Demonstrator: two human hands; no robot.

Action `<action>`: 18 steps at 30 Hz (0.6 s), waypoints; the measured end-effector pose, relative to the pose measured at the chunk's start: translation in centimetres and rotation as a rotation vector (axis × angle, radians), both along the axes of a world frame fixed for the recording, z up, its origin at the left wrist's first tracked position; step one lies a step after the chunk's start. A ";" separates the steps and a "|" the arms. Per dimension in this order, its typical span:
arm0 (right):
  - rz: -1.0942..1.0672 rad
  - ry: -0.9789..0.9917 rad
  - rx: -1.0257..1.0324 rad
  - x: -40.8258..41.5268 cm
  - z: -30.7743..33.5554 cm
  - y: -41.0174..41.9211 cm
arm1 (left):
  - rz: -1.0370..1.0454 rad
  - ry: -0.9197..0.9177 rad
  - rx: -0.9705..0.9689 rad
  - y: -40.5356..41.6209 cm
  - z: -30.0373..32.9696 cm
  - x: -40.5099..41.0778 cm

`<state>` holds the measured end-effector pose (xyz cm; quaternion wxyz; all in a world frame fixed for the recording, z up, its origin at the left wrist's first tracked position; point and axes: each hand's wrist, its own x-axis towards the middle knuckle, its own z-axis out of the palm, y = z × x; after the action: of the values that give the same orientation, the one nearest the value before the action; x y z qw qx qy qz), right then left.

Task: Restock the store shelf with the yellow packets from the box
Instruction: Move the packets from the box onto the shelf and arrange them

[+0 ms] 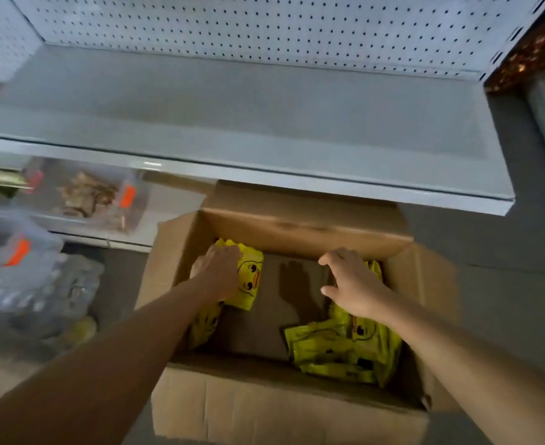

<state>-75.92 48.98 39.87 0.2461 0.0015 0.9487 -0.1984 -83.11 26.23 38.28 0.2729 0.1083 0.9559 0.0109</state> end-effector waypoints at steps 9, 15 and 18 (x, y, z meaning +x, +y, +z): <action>-0.178 -0.127 -0.016 1.5 -9.4 -1.0 | 0.127 -0.134 -0.063 -0.7 -13.2 -2.1; -0.306 -0.135 -0.017 2.2 -13.3 -0.9 | 0.199 -0.071 -0.069 0.1 -19.0 -3.8; -0.311 -0.139 0.001 2.7 -14.2 -0.5 | 0.265 -0.041 -0.012 1.0 -21.0 -4.2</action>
<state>-73.22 48.52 25.67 0.2775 0.1620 0.9179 -0.2329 -87.34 27.23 17.32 0.2890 -0.0209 0.9561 0.0432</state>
